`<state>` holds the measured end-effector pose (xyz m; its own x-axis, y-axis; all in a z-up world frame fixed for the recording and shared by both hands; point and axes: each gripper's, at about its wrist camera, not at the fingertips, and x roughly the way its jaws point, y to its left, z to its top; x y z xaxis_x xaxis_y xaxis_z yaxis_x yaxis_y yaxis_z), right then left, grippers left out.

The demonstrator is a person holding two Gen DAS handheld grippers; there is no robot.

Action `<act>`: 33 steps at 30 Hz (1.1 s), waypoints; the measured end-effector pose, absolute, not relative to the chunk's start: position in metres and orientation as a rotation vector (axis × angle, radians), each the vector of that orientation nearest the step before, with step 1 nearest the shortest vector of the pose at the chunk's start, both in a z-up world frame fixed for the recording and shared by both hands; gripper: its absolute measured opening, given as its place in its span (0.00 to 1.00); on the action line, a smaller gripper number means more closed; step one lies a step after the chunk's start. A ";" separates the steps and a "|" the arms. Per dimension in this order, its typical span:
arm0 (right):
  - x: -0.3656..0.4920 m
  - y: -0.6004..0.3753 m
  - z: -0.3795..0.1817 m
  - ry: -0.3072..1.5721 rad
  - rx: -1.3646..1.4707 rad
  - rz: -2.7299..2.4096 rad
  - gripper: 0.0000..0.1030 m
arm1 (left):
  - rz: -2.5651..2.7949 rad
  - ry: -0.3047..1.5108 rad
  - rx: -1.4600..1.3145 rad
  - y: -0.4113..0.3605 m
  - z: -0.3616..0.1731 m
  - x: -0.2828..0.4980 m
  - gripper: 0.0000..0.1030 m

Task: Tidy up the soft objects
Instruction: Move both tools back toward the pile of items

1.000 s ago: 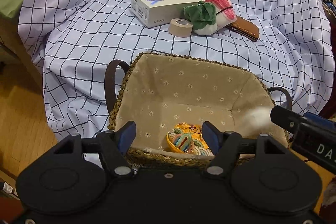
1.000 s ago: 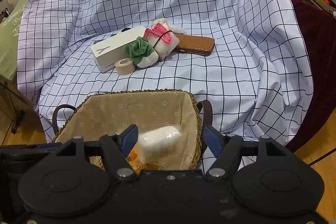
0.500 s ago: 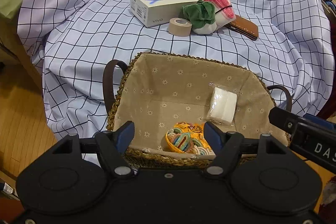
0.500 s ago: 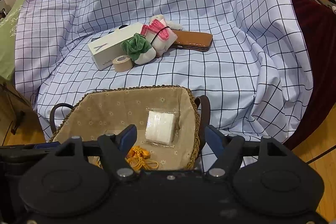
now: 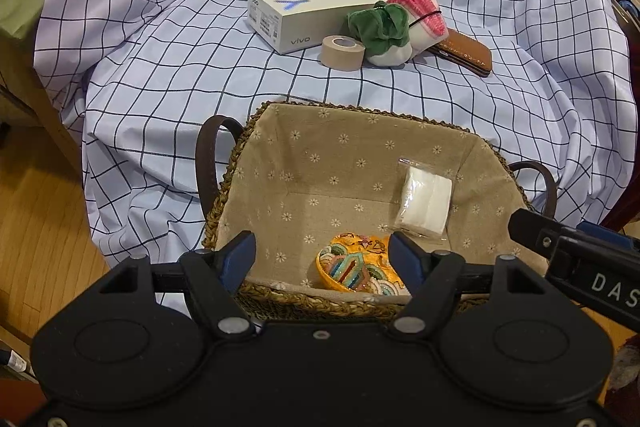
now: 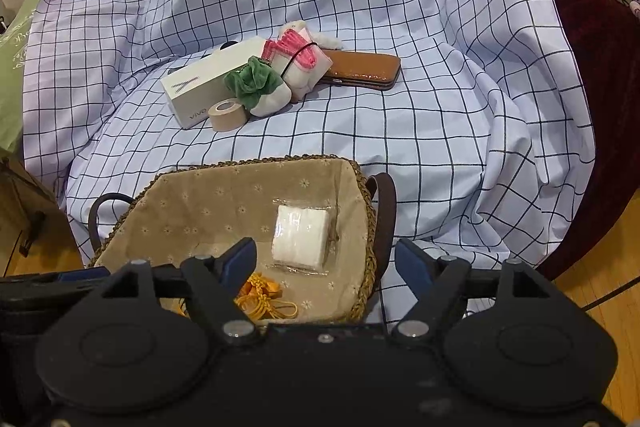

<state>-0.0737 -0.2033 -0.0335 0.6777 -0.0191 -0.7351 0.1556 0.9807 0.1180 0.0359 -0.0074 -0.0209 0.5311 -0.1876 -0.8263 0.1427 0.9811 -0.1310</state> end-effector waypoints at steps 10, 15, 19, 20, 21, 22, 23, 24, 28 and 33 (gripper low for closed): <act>-0.066 -0.210 -0.039 0.826 0.176 -0.122 0.78 | -0.138 0.904 -0.056 -0.003 -0.004 0.036 0.76; -0.052 -0.213 -0.036 0.829 0.167 -0.132 0.79 | -0.152 0.865 -0.034 -0.004 0.007 0.043 0.85; -0.036 -0.216 -0.031 0.824 0.151 -0.135 0.83 | -0.176 0.869 -0.026 -0.005 0.011 0.055 0.85; -0.032 -0.217 -0.029 0.825 0.148 -0.134 0.83 | -0.180 0.873 -0.026 -0.004 0.012 0.060 0.87; -0.026 -0.218 -0.028 0.825 0.148 -0.132 0.85 | -0.183 0.875 -0.026 -0.004 0.012 0.064 0.87; -0.020 -0.219 -0.026 0.826 0.148 -0.130 0.86 | -0.183 0.874 -0.025 -0.003 0.012 0.068 0.89; -0.014 -0.220 -0.025 0.827 0.145 -0.130 0.86 | -0.182 0.873 -0.025 -0.002 0.013 0.072 0.89; -0.008 -0.221 -0.023 0.828 0.141 -0.132 0.86 | -0.179 0.874 -0.024 -0.001 0.014 0.078 0.89; 0.023 -0.224 -0.017 0.836 0.125 -0.133 0.88 | -0.170 0.881 -0.033 0.006 0.017 0.105 0.89; 0.064 -0.228 -0.011 0.844 0.120 -0.127 0.92 | -0.146 0.883 -0.028 0.015 0.020 0.146 0.89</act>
<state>0.0644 -0.2282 -0.0114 0.6576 -0.0641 -0.7507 0.1593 0.9857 0.0553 0.1457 0.0154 0.0198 0.6256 -0.1389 -0.7677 0.1156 0.9897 -0.0848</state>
